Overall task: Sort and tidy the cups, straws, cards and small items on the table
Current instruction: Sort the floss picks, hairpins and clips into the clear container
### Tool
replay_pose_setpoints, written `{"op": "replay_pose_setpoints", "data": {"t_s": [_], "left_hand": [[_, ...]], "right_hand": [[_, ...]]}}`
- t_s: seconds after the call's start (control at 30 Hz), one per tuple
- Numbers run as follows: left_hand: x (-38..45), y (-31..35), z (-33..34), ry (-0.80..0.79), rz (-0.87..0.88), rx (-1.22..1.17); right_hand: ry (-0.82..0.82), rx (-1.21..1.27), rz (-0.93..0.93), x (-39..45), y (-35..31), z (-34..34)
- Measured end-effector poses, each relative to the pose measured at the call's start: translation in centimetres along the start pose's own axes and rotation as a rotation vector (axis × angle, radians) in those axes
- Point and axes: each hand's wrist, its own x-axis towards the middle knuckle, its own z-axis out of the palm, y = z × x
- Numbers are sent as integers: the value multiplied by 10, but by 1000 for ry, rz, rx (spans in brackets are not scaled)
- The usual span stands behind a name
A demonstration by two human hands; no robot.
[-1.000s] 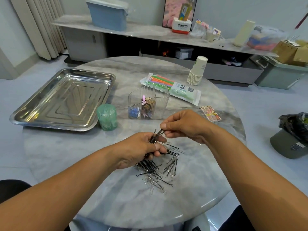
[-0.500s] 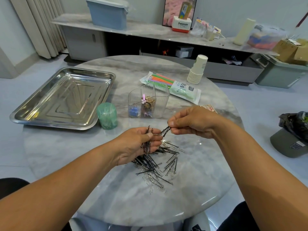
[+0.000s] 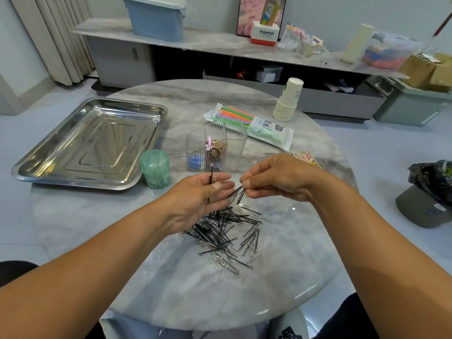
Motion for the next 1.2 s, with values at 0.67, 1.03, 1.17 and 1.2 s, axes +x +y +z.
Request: {"op": "replay_pose_setpoints", "data": {"t_s": [0.67,1.03,1.17,1.2], "left_hand": [[-6,10,-3,-196,-214,-73],[-3,11,-9,-54,-176,151],[-2,22,-16,55,-132,2],[-2,23,-17,77,-123,-31]], "right_hand": [[-60,-14,82,5,6,10],[135,-82,-91,20,14,16],[212,-788,-53,18,27,10],[166,-891,-39,18,32,17]]}}
